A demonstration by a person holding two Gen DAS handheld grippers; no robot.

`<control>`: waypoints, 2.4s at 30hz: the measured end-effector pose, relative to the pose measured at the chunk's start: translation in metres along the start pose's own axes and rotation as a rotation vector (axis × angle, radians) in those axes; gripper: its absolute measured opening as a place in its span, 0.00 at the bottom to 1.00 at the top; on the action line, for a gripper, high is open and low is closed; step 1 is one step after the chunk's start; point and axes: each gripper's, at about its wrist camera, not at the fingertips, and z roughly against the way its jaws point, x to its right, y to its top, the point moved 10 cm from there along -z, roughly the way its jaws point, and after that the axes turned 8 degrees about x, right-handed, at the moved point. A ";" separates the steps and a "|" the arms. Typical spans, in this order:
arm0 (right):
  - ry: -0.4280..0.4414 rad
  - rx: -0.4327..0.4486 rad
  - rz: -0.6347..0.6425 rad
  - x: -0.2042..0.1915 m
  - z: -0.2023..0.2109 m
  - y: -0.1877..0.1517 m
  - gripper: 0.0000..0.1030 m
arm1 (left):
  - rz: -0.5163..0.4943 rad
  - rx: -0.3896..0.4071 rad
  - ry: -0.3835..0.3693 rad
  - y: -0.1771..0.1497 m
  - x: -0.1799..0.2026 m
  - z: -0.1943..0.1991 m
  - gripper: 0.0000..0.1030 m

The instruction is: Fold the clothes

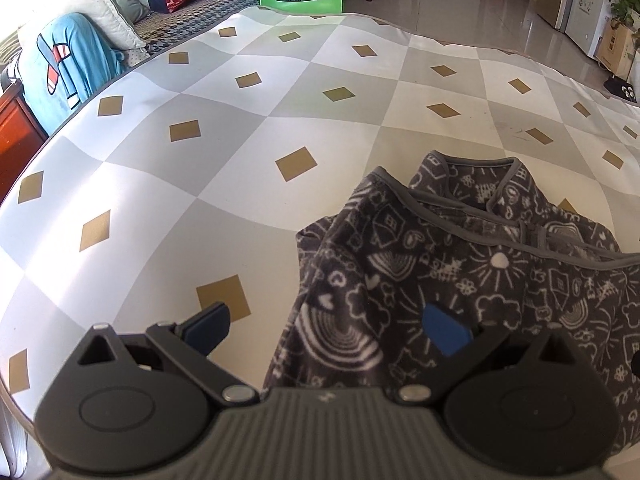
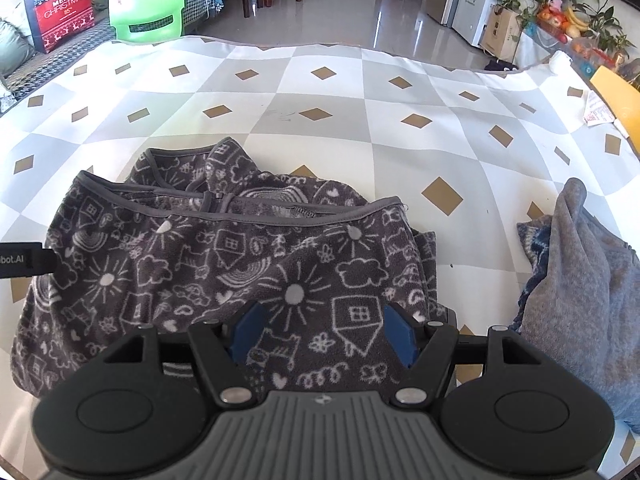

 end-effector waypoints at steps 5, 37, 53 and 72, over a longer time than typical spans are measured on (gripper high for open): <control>-0.004 0.015 0.016 -0.006 0.001 0.003 0.64 | 0.004 -0.003 -0.002 -0.002 -0.003 -0.001 1.00; 0.081 -0.151 -0.124 0.023 -0.028 -0.004 0.65 | 0.017 -0.116 -0.033 -0.020 -0.016 -0.021 1.00; 0.223 -0.153 -0.317 0.095 -0.054 -0.017 0.66 | 0.123 -0.180 -0.166 -0.033 -0.031 -0.046 1.00; 0.151 -0.208 -0.307 0.107 -0.069 -0.031 0.72 | -0.106 -0.011 -0.081 -0.016 0.001 -0.024 1.00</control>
